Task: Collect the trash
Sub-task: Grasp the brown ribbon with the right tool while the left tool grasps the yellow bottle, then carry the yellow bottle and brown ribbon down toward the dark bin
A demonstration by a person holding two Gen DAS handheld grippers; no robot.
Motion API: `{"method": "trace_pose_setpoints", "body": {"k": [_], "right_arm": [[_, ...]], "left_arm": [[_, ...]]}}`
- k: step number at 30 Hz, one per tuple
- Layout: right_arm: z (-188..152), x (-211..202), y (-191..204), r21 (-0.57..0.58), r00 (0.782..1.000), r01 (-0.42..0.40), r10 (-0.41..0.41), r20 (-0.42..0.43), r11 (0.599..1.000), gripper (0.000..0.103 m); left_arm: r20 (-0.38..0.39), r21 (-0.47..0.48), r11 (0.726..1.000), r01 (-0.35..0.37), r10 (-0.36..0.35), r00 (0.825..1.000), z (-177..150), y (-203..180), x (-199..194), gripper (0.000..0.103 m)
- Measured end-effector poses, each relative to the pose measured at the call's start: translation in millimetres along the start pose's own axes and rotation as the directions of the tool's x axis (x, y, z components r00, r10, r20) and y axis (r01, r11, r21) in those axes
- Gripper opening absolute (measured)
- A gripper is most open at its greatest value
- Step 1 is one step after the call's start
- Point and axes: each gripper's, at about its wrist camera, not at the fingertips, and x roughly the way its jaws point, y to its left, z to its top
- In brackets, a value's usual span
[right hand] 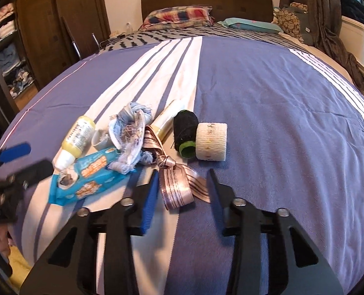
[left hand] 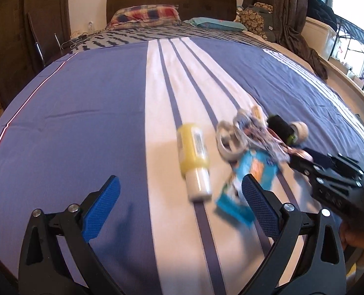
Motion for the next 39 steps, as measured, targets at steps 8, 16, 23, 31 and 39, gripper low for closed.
{"method": "trace_pose_setpoints", "body": {"k": [8,16,23,31,39], "right_arm": [[4,2,1,-0.023,1.000,-0.002,0.003,0.011,1.000,0.008],[5,-27,5,-0.024,0.998,-0.008,0.010,0.065,1.000,0.006],[12,-75,8,-0.021,0.989,-0.001,0.004,0.148,1.000,0.006],[-4,-132,19,-0.035,0.976,-0.010,0.017,0.215,0.999,0.006],[-43,-177,32,-0.055,0.970,-0.041,0.053,0.239,0.998,0.006]], "left_arm": [[-0.084,0.008,1.000,0.008,-0.007,0.996,13,2,46,0.057],[-0.071,0.012,1.000,0.018,-0.018,0.997,10,5,35,0.031],[-0.022,0.017,1.000,0.000,0.000,1.000,0,7,-7,0.031],[0.061,0.040,0.999,0.023,-0.026,0.998,-30,-4,-86,0.031],[0.138,0.068,0.998,0.018,-0.028,0.990,-66,-18,-157,0.031]]}}
